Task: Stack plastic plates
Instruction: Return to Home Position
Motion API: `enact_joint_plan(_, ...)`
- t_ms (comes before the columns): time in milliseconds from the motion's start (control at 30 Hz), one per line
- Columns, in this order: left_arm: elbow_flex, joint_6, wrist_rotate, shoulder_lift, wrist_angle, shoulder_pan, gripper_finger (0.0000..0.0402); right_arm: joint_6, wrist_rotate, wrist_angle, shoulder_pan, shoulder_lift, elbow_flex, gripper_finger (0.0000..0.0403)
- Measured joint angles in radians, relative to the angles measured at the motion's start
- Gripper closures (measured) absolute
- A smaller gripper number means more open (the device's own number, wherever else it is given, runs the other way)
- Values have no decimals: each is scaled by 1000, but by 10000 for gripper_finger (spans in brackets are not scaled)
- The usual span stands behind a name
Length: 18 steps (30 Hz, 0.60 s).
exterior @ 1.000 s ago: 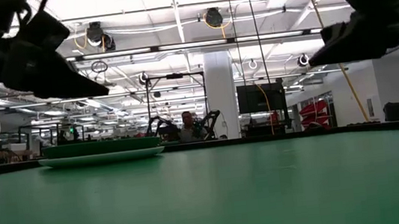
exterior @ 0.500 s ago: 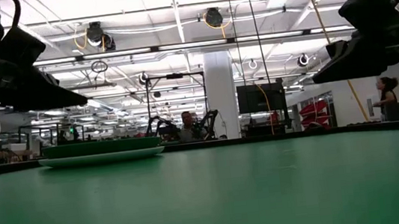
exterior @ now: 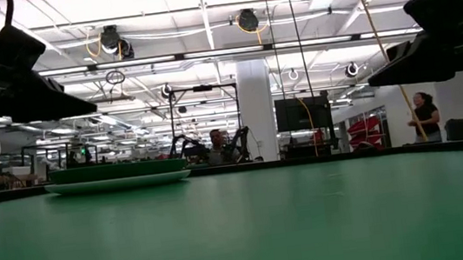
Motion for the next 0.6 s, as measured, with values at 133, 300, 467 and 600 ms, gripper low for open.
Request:
enact_joint_plan(133, 0, 9, 0, -48, -31, 0, 398, -2, 0, -56, 0, -45, -1, 403)
enact_joint_plan(300, 0, 13, 0, -118, -93, -4, 398, -1, 0, -109, 0, -101, -2, 403)
enact_joint_plan(467, 0, 42, 16, -201, -135, -26, 398, -13, 0, -143, 0, -159, -3, 403)
enact_joint_plan(600, 0, 93, 62, -272, -146, -33, 398, -19, -1, -173, 0, -200, -3, 403)
